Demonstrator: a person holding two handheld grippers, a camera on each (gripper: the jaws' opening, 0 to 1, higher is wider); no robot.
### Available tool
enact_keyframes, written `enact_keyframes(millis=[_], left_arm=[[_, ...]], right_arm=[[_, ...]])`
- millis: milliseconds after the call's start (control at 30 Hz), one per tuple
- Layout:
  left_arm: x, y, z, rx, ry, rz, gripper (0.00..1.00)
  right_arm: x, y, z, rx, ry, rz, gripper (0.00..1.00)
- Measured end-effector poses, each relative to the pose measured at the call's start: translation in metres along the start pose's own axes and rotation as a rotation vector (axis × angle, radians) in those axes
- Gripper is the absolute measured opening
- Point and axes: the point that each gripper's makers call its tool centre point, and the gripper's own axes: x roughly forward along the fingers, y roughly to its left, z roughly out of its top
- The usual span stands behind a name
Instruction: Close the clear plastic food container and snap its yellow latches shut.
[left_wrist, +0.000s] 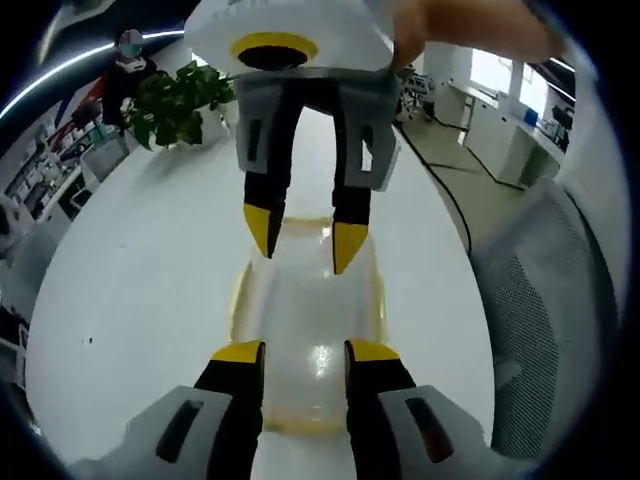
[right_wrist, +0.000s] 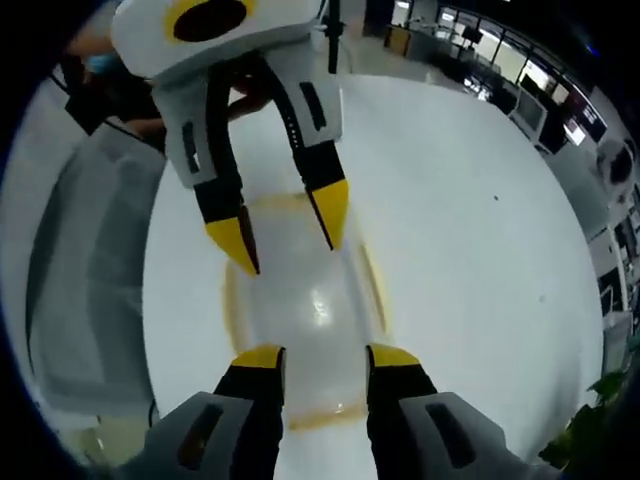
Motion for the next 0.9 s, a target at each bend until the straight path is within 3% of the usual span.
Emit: enact_keyframes(millis=[300, 367, 500, 900], left_arm=[[0.009, 0.001, 0.008, 0.005, -0.009, -0.012, 0.3], [0.01, 0.002, 0.009, -0.001, -0.01, -0.012, 0.29], [0.011, 0.003, 0.013, -0.024, -0.032, -0.013, 0.29], [0.018, 0.003, 0.015, -0.03, -0.035, -0.022, 0.29]], right_arm=[[0.007, 0.0, 0.01, -0.023, -0.033, 0.023, 0.3], [0.006, -0.004, 0.012, 0.004, -0.045, 0.015, 0.3], [0.009, 0.0, 0.015, -0.031, -0.046, 0.028, 0.29], [0.012, 0.0, 0.019, -0.039, -0.061, 0.042, 0.29]])
